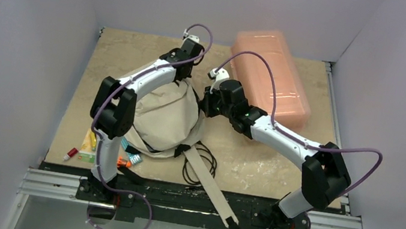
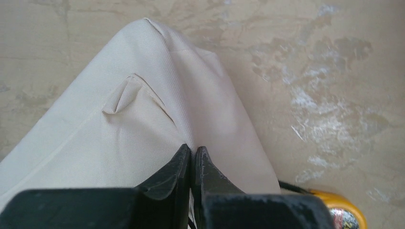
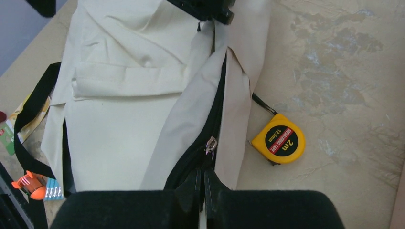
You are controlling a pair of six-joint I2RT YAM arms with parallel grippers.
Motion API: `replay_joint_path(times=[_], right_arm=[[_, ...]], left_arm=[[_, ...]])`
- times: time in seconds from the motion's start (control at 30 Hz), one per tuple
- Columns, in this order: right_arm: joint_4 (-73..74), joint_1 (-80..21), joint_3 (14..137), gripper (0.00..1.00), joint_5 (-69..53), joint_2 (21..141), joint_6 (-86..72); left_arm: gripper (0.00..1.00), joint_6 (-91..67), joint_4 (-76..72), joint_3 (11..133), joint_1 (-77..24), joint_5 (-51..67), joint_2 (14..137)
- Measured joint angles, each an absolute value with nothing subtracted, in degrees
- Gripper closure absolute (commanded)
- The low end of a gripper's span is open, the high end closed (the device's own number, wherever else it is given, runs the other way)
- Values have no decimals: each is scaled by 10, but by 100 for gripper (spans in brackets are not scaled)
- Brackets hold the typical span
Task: Pack the student bag
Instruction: Zip the student bag at the center of the board.
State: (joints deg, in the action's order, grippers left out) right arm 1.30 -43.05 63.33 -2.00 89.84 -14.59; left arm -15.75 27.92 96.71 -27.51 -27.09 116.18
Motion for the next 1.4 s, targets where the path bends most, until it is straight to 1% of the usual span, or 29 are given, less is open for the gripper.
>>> replay_joint_path(times=[0.2,0.37,0.4,0.43,0.47,0.53,0.67,0.73,0.77,0.87,0.97,1.07,1.13,1.27,1.33,1.37,1.4], right_arm=[[-6,-435,616,100,-24,898,-153],[-97,-450,540,100,-10,887,-172],[-110,-453,526,100,-9,880,-179],[-117,-455,515,100,-10,875,-185],[-118,-456,512,100,-10,870,-189],[-114,-456,515,100,-13,868,-190],[-87,-454,533,100,-37,879,-172],[-82,-453,545,100,-46,888,-159],[-82,-452,547,100,-53,890,-152],[-81,-451,547,100,-62,890,-139],[-80,-450,547,100,-68,890,-128],[-80,-450,547,100,-70,890,-121],[-76,-449,547,100,-70,888,-117],[-65,-449,547,100,-63,879,-108],[-56,-449,547,100,-52,869,-101],[-52,-449,547,100,-45,866,-98],[-49,-449,548,100,-40,864,-94]], left_arm=[[100,-155,247,982,-230,-282,1172],[100,-154,303,1046,-217,-246,1206],[92,-154,320,1060,-217,-235,1211],[79,-154,337,1072,-216,-227,1216],[70,-155,354,1084,-215,-219,1218],[64,-153,363,1089,-205,-196,1212],[61,-162,377,1047,-162,-109,1147],[49,-175,392,1005,-148,-67,1088],[46,-187,401,982,-142,-43,1050],[43,-221,416,939,-147,24,960],[38,-245,422,942,-183,70,931],[37,-249,423,955,-229,80,960],[34,-250,425,959,-253,82,998],[27,-248,436,959,-262,76,1075],[28,-243,436,960,-258,79,1105],[30,-241,440,966,-257,87,1117],[37,-237,448,978,-257,93,1130]])
